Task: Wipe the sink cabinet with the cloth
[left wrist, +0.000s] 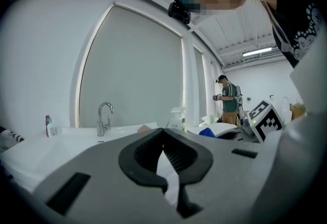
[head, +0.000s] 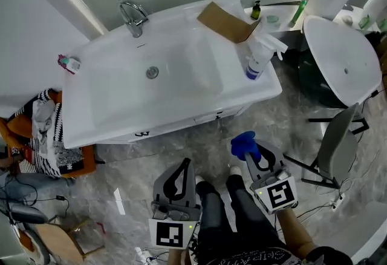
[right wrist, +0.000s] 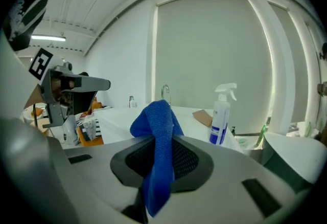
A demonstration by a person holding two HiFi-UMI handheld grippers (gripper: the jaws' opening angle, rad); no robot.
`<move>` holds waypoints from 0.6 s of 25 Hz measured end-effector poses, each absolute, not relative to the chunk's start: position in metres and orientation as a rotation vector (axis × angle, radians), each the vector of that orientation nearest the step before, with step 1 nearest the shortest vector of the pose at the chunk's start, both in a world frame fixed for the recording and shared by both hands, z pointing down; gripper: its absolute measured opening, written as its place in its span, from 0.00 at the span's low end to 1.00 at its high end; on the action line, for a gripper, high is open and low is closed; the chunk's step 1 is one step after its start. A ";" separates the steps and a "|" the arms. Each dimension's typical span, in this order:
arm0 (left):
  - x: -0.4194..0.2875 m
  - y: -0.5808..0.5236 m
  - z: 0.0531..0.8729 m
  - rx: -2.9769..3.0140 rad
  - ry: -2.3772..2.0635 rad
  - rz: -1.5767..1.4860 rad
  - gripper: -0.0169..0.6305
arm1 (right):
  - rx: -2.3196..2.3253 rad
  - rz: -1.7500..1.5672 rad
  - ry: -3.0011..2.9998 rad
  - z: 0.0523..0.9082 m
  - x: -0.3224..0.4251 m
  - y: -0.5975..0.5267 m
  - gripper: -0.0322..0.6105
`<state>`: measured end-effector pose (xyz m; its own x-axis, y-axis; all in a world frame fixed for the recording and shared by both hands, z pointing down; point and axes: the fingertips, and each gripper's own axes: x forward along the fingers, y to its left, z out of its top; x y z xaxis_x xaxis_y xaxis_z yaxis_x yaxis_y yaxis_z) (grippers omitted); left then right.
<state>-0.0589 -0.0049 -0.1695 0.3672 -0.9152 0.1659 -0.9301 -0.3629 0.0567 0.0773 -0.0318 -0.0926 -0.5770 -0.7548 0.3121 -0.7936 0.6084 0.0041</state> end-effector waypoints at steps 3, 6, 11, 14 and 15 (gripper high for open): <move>-0.065 -0.012 -0.125 2.512 -1.670 0.208 0.03 | 1.322 0.224 -2.538 -0.044 0.058 -0.046 0.14; -0.074 -0.018 -0.068 2.518 -1.701 0.234 0.03 | 1.374 0.179 -2.549 0.008 0.038 -0.061 0.14; -0.086 -0.033 0.035 2.479 -1.746 0.127 0.03 | 1.344 0.264 -2.689 0.092 0.007 -0.089 0.14; -0.093 -0.044 0.100 2.480 -1.765 0.108 0.03 | 1.364 0.237 -2.781 0.129 -0.009 -0.109 0.14; -0.094 -0.048 0.122 2.482 -1.766 0.106 0.03 | 1.382 0.202 -2.804 0.140 -0.013 -0.115 0.14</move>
